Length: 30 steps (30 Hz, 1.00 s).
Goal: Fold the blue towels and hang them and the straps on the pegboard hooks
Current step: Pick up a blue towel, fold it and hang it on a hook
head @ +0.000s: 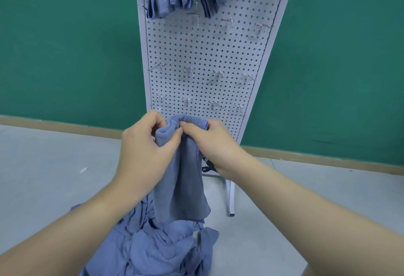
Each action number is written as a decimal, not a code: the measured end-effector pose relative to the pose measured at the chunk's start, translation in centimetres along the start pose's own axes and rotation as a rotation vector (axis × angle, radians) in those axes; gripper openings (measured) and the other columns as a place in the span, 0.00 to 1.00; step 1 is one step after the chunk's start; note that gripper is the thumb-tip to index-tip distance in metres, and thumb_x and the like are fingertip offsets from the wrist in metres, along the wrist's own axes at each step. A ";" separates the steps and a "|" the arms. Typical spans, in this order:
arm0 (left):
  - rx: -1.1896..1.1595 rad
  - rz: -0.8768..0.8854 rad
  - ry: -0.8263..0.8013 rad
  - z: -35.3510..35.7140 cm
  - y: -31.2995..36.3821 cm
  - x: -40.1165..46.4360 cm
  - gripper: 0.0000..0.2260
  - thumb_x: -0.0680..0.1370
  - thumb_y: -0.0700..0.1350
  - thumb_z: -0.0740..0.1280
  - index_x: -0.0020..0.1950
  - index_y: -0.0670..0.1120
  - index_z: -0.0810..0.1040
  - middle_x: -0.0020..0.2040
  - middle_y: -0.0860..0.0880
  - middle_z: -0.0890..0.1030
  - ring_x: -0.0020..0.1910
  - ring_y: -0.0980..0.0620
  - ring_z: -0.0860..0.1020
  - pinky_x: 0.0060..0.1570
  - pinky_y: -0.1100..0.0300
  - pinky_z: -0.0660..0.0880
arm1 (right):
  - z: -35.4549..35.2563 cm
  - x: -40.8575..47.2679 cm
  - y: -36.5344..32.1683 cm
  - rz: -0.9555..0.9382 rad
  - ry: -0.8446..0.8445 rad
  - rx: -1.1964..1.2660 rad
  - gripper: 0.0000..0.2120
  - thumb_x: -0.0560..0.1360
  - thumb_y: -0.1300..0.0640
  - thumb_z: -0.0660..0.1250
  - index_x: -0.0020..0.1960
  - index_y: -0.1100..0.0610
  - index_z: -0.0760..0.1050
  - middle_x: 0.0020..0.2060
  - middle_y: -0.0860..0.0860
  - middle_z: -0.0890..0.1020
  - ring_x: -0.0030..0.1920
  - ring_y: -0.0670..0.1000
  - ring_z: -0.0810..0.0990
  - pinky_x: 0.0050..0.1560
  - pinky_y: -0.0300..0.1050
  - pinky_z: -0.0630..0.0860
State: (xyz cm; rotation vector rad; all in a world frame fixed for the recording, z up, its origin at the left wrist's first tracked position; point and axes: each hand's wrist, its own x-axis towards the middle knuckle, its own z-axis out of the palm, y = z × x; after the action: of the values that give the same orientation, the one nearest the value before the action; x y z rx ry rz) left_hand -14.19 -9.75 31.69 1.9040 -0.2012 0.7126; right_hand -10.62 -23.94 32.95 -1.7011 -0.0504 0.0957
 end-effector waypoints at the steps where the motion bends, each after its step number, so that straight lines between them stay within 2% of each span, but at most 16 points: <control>1: -0.004 -0.005 0.006 0.2 -0.1 0.0 0.17 0.76 0.43 0.75 0.37 0.43 0.67 0.32 0.48 0.70 0.31 0.56 0.65 0.31 0.66 0.63 | 0.3 -0.1 0.0 -0.017 0.018 -0.016 0.26 0.71 0.44 0.71 0.51 0.68 0.79 0.39 0.54 0.80 0.40 0.51 0.77 0.45 0.49 0.71; 3: -0.009 -0.021 0.018 0.3 -0.1 0.1 0.18 0.76 0.42 0.75 0.37 0.42 0.66 0.30 0.50 0.67 0.31 0.56 0.64 0.30 0.66 0.62 | 0.7 -0.2 -0.1 -0.044 0.036 0.000 0.30 0.68 0.41 0.70 0.52 0.69 0.77 0.39 0.55 0.78 0.41 0.51 0.76 0.46 0.50 0.70; 7: -0.016 -0.059 0.053 0.2 -0.3 0.6 0.19 0.77 0.42 0.73 0.37 0.40 0.65 0.31 0.50 0.66 0.31 0.55 0.63 0.30 0.65 0.61 | 0.5 -0.5 -0.1 -0.052 -0.007 0.000 0.20 0.78 0.48 0.71 0.49 0.68 0.79 0.39 0.55 0.81 0.42 0.50 0.78 0.47 0.49 0.73; 9: -0.019 -0.076 0.062 0.0 -0.4 0.8 0.18 0.77 0.42 0.73 0.37 0.40 0.64 0.31 0.50 0.65 0.31 0.55 0.62 0.30 0.64 0.60 | 0.5 -0.7 -0.1 -0.067 -0.033 -0.012 0.19 0.81 0.51 0.69 0.49 0.69 0.78 0.39 0.56 0.79 0.41 0.50 0.77 0.47 0.48 0.71; 12: -0.014 -0.083 0.079 -0.2 -0.4 0.8 0.19 0.77 0.40 0.72 0.35 0.41 0.63 0.30 0.51 0.64 0.31 0.55 0.61 0.30 0.63 0.59 | 0.8 -1.1 -0.8 -0.106 -0.082 -0.048 0.24 0.78 0.48 0.69 0.49 0.71 0.73 0.39 0.56 0.75 0.41 0.51 0.73 0.47 0.50 0.67; 15: -0.017 -0.098 0.123 -0.5 -0.6 1.0 0.19 0.76 0.39 0.71 0.34 0.40 0.62 0.30 0.50 0.63 0.31 0.55 0.60 0.30 0.63 0.58 | 1.4 -1.5 -1.4 -0.158 -0.148 -0.118 0.23 0.73 0.46 0.67 0.48 0.69 0.75 0.38 0.56 0.74 0.40 0.52 0.71 0.46 0.51 0.68; 19: 0.002 -0.122 0.178 -0.8 -1.1 1.6 0.19 0.76 0.40 0.71 0.34 0.40 0.61 0.30 0.50 0.62 0.31 0.54 0.59 0.29 0.62 0.57 | 1.5 -1.9 -1.5 -0.224 -0.129 -0.219 0.16 0.82 0.56 0.66 0.51 0.71 0.75 0.34 0.55 0.72 0.36 0.51 0.69 0.40 0.45 0.66; 22: -0.009 -0.105 0.128 -0.6 -1.1 1.4 0.19 0.76 0.40 0.71 0.35 0.40 0.62 0.29 0.51 0.63 0.30 0.55 0.60 0.29 0.63 0.59 | 1.3 -1.8 -1.3 -0.260 -0.090 -0.292 0.16 0.84 0.57 0.63 0.47 0.71 0.74 0.33 0.55 0.71 0.34 0.49 0.67 0.35 0.44 0.61; 25: -0.007 -0.052 0.062 -0.3 -1.0 0.8 0.17 0.77 0.39 0.71 0.37 0.40 0.64 0.31 0.46 0.66 0.30 0.55 0.62 0.29 0.65 0.61 | 1.3 -1.5 -1.2 -0.241 -0.053 -0.279 0.18 0.83 0.55 0.64 0.45 0.71 0.72 0.33 0.56 0.71 0.34 0.51 0.67 0.37 0.45 0.63; 30: -0.033 0.009 -0.025 -0.2 -0.6 0.3 0.13 0.77 0.40 0.72 0.37 0.46 0.71 0.31 0.54 0.73 0.31 0.56 0.68 0.32 0.70 0.66 | 0.6 -1.1 -1.4 -0.252 -0.019 -0.322 0.18 0.84 0.55 0.63 0.46 0.70 0.75 0.33 0.54 0.71 0.36 0.51 0.69 0.40 0.47 0.65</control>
State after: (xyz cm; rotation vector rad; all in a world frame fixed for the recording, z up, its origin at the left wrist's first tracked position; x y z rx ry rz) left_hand -13.72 -9.26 31.44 1.8820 -0.2360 0.6876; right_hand -11.69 -23.30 34.32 -2.0003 -0.3079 -0.0899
